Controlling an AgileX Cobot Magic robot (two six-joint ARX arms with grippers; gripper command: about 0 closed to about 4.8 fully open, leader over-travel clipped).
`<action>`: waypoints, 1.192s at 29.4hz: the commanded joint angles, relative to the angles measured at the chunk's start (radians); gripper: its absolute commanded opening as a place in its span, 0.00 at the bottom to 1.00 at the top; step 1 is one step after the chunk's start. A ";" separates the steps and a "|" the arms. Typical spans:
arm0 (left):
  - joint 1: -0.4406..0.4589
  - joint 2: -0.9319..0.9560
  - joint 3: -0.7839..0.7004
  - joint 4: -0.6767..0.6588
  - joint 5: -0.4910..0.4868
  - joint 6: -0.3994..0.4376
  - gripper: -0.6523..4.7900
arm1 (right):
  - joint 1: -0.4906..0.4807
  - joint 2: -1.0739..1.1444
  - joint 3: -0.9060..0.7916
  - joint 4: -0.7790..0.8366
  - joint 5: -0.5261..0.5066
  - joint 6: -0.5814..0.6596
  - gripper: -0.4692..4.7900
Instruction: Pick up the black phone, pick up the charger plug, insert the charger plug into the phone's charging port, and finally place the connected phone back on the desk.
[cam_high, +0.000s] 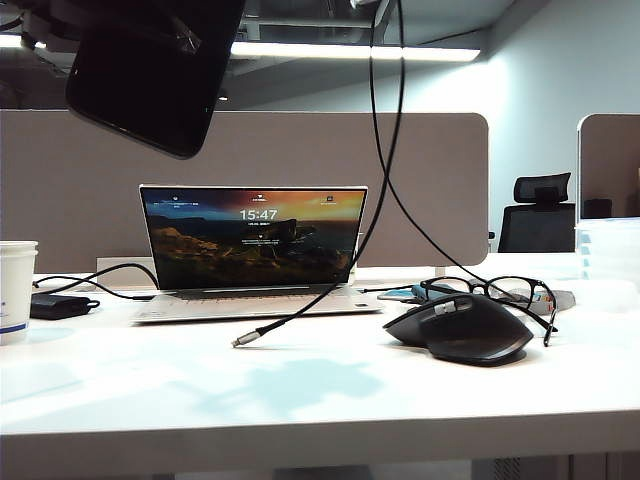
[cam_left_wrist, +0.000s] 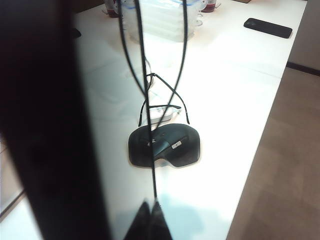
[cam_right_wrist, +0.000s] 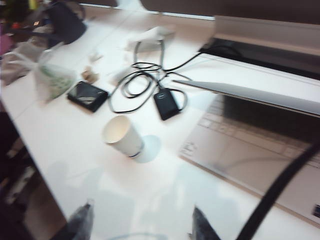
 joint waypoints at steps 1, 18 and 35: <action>0.000 -0.005 0.014 0.036 0.007 0.000 0.11 | 0.001 -0.005 0.004 -0.001 0.085 -0.003 0.57; 0.000 -0.005 0.014 0.044 0.000 0.001 0.11 | 0.003 -0.012 0.004 -0.108 0.155 0.052 0.57; 0.000 -0.064 0.014 0.116 -0.227 0.001 0.11 | 0.149 0.040 0.004 -0.261 0.208 0.217 0.38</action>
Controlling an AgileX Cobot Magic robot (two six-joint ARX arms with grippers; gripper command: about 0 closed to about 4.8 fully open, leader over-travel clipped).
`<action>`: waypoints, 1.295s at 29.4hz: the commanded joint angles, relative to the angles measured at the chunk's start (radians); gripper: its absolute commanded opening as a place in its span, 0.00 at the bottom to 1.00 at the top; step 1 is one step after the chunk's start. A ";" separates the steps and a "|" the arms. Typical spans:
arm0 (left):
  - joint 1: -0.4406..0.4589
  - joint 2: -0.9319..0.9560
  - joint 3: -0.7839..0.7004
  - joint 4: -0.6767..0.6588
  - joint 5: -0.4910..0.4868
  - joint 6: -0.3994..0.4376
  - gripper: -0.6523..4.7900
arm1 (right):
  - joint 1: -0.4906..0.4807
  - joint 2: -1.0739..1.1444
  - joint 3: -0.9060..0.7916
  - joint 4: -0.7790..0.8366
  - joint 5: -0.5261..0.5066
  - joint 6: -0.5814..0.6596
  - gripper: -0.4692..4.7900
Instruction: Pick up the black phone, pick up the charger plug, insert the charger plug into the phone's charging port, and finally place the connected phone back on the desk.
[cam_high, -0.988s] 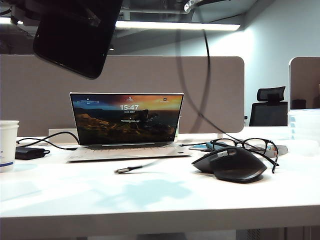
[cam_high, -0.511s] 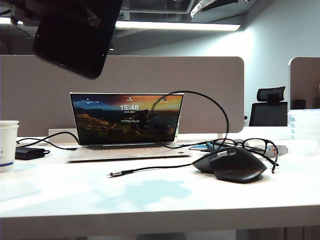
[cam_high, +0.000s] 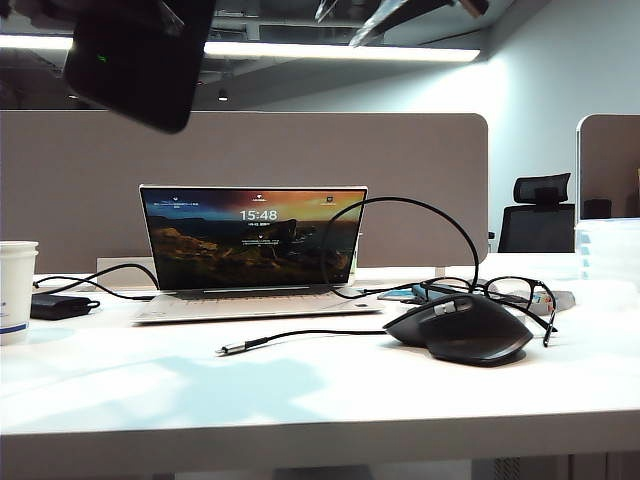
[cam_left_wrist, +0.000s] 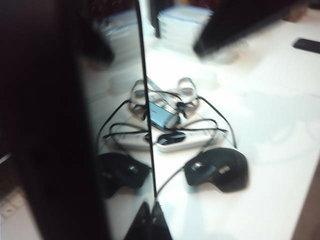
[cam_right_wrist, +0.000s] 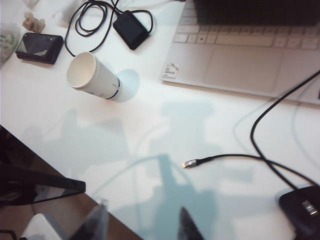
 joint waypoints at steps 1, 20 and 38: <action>-0.002 -0.037 0.013 0.041 -0.074 0.001 0.11 | 0.024 0.032 0.002 0.006 -0.007 0.045 0.37; -0.002 -0.181 0.013 0.003 -0.108 0.027 0.11 | 0.093 0.125 0.002 0.097 -0.147 0.047 0.72; -0.001 -0.230 0.013 -0.010 -0.144 0.027 0.11 | 0.163 0.164 0.002 0.094 0.013 0.282 0.08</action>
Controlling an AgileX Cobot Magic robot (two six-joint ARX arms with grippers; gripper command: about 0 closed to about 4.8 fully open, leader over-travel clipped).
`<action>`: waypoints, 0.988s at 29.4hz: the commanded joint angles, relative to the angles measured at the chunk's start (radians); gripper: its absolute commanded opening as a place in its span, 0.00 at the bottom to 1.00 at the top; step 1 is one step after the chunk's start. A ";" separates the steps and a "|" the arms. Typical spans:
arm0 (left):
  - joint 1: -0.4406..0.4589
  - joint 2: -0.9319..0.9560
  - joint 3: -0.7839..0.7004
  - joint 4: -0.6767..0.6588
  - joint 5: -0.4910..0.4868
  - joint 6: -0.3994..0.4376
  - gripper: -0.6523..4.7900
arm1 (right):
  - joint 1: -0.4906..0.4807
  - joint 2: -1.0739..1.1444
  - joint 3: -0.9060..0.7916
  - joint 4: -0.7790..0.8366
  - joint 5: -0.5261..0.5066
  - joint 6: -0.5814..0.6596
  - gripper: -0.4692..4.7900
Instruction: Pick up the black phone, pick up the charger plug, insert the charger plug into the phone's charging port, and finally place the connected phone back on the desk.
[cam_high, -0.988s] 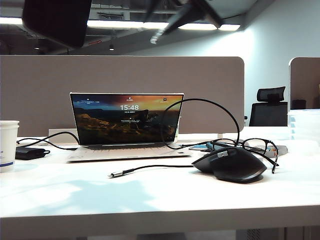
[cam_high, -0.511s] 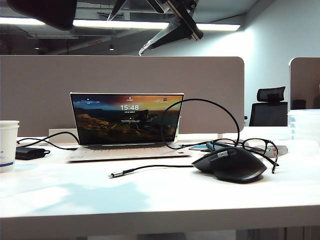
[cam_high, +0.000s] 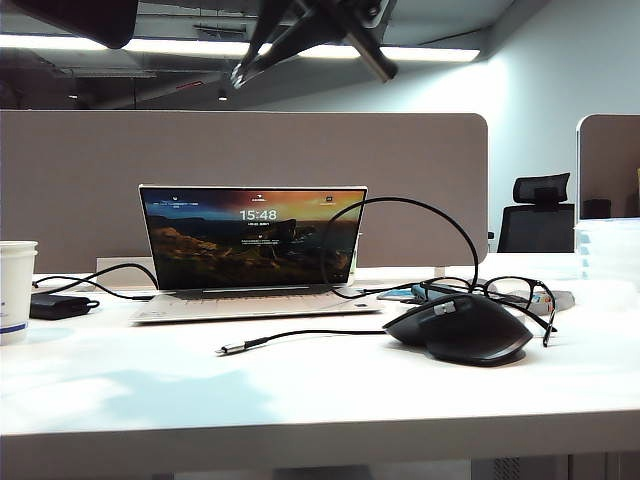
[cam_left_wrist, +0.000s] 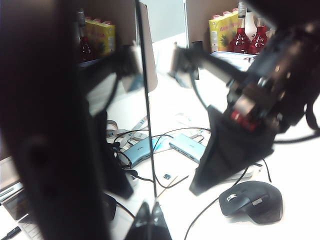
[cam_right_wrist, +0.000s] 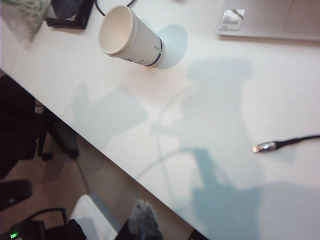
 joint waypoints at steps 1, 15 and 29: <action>-0.001 -0.007 0.010 0.044 -0.009 0.004 0.11 | 0.026 0.026 0.003 0.003 0.121 0.127 0.08; -0.001 -0.058 0.010 0.082 -0.077 0.005 0.11 | 0.059 0.182 0.003 0.085 0.259 0.390 0.08; -0.001 -0.063 0.010 0.091 -0.076 0.041 0.11 | 0.070 0.192 0.003 0.153 0.355 0.376 0.08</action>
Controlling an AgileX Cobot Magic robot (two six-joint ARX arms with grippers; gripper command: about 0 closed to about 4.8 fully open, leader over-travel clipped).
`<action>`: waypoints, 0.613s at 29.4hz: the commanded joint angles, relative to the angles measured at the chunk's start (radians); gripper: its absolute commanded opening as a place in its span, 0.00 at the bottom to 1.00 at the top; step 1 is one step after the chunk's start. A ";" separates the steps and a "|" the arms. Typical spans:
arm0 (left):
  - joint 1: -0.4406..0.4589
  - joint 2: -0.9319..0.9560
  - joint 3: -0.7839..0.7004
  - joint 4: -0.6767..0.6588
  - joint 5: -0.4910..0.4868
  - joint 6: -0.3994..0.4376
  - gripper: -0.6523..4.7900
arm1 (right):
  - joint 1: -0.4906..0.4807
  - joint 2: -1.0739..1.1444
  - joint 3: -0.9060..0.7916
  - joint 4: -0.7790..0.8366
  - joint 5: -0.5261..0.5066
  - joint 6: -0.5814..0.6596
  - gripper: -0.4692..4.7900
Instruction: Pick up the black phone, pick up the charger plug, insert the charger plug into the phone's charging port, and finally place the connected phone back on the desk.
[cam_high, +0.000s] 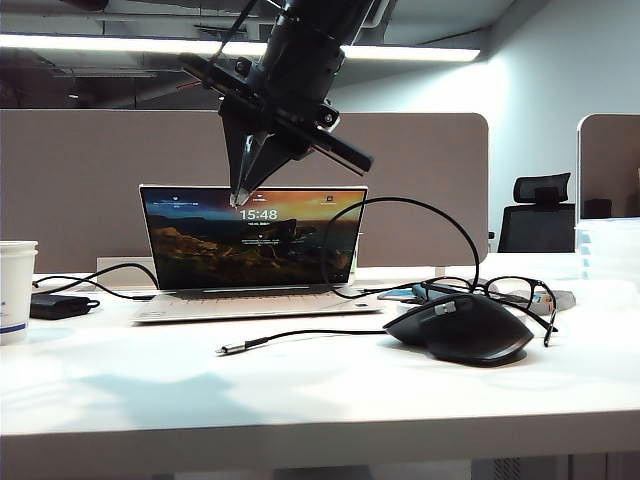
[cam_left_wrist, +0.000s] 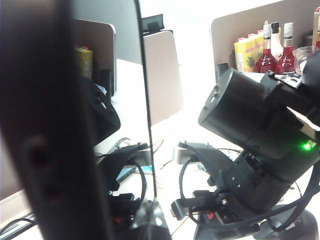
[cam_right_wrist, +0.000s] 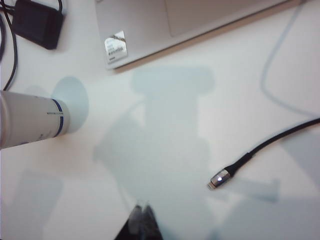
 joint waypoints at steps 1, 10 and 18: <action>-0.001 -0.005 0.010 0.047 0.001 0.003 0.11 | 0.003 0.000 0.003 0.035 0.005 -0.003 0.08; -0.001 -0.013 0.010 0.054 0.005 0.002 0.11 | 0.002 0.074 0.003 0.078 -0.085 0.064 0.79; -0.001 -0.023 0.010 0.055 0.004 0.002 0.11 | 0.000 0.137 0.003 0.061 -0.051 0.154 0.56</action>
